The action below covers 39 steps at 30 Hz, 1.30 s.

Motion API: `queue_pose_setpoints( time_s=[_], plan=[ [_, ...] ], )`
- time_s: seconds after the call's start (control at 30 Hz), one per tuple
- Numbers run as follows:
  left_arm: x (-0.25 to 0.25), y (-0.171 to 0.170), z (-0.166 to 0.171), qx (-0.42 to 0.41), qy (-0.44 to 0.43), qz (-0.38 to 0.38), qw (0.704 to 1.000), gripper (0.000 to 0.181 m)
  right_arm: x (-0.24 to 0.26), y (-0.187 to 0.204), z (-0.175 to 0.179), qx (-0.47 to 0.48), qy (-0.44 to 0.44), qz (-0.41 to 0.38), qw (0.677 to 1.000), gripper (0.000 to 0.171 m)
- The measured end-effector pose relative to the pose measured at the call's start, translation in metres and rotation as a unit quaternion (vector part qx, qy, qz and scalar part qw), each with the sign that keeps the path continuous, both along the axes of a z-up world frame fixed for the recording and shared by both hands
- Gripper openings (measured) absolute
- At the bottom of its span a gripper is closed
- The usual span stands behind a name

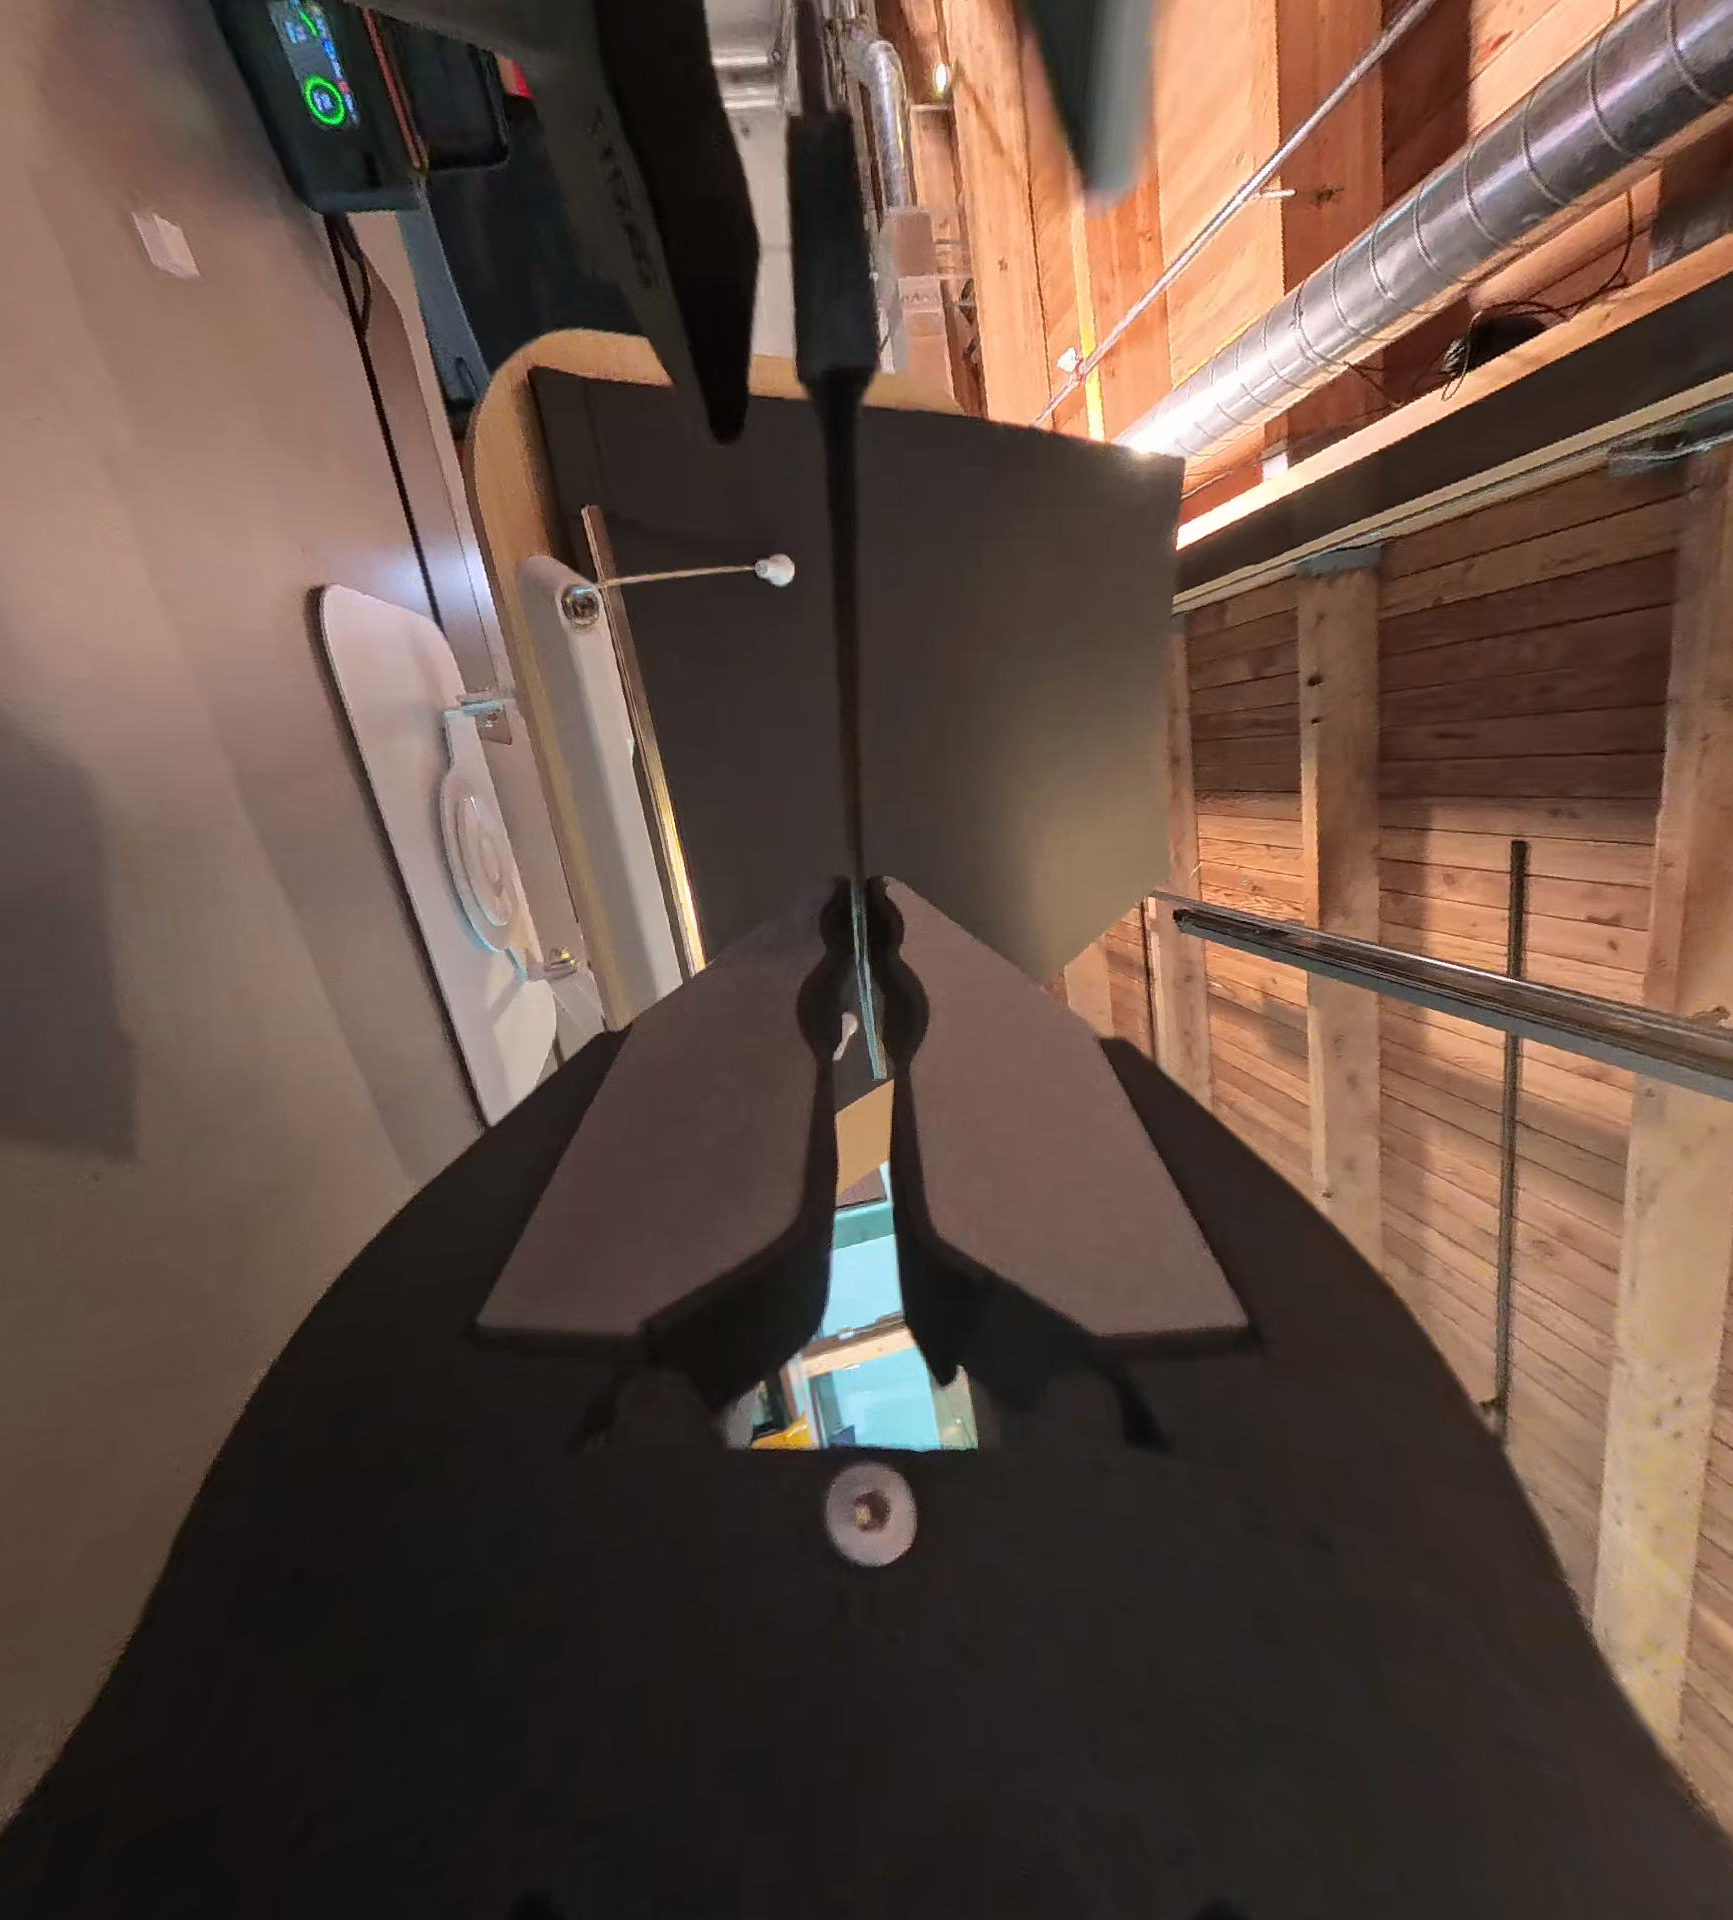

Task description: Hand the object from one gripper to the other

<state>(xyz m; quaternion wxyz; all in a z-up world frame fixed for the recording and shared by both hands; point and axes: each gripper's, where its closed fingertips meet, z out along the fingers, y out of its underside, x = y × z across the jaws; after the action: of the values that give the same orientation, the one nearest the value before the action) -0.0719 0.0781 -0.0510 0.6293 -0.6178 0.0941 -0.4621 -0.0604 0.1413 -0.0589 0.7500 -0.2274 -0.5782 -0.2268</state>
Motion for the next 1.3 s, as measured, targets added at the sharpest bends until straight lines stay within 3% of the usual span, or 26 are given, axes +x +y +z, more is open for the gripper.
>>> queue_pose_setpoints(
  time_s=[0.03,0.1,0.17,0.23,0.3,0.43,0.6,0.73,0.9,0.93,1.0,1.07,1.2,1.3],
  plan=[
    [-0.001,0.002,-0.004,-0.008,0.011,0.005,1.0,0.023,-0.001,-0.002,0.0,0.001,-0.001,0.004,1.0,0.0],
    [-0.002,0.002,-0.008,-0.011,0.029,0.011,0.999,0.014,-0.001,-0.002,-0.001,0.004,0.005,0.01,1.0,0.002],
    [-0.008,0.003,-0.01,-0.009,0.045,0.035,0.998,0.002,-0.002,-0.008,0.002,0.018,0.033,0.033,0.999,0.02],
    [-0.012,0.002,-0.006,0.005,0.048,0.047,0.998,0.0,0.001,-0.014,0.003,0.013,0.063,0.064,0.996,0.027],
    [-0.016,0.001,0.0,0.03,0.077,0.079,0.993,0.0,0.002,-0.016,-0.001,-0.062,0.071,0.101,0.99,0.028],
    [-0.027,0.002,0.001,0.062,0.22,0.178,0.957,0.0,0.009,-0.004,-0.006,-0.184,0.07,0.123,0.973,0.028],
    [-0.019,-0.006,-0.002,0.099,0.451,0.2,0.864,0.0,0.017,-0.002,-0.012,-0.249,0.052,0.164,0.953,0.031],
    [-0.002,-0.012,-0.006,0.126,0.627,0.161,0.752,0.0,0.015,-0.021,-0.016,-0.274,0.032,0.212,0.938,0.032],
    [0.03,-0.019,-0.029,0.173,0.774,0.083,0.604,0.0,0.002,-0.049,-0.025,-0.3,0.002,0.259,0.918,0.033],
    [0.034,-0.02,-0.03,0.184,0.792,0.077,0.578,0.0,0.0,-0.054,-0.032,-0.299,-0.019,0.263,0.917,0.029],
    [0.044,-0.022,-0.029,0.194,0.806,0.066,0.555,0.0,-0.001,-0.057,-0.039,-0.274,-0.045,0.255,0.926,0.0],
    [0.046,-0.02,-0.023,0.179,0.791,0.086,0.579,0.001,0.001,-0.052,-0.03,-0.277,-0.032,0.248,0.928,0.0],
    [0.046,-0.017,0.014,0.163,0.656,0.149,0.721,0.037,0.011,-0.035,0.001,-0.36,0.049,0.259,0.895,0.0],
    [0.035,-0.017,0.031,0.166,0.577,0.191,0.777,0.044,0.017,-0.031,0.013,-0.429,0.082,0.292,0.851,0.001]
  ],
)
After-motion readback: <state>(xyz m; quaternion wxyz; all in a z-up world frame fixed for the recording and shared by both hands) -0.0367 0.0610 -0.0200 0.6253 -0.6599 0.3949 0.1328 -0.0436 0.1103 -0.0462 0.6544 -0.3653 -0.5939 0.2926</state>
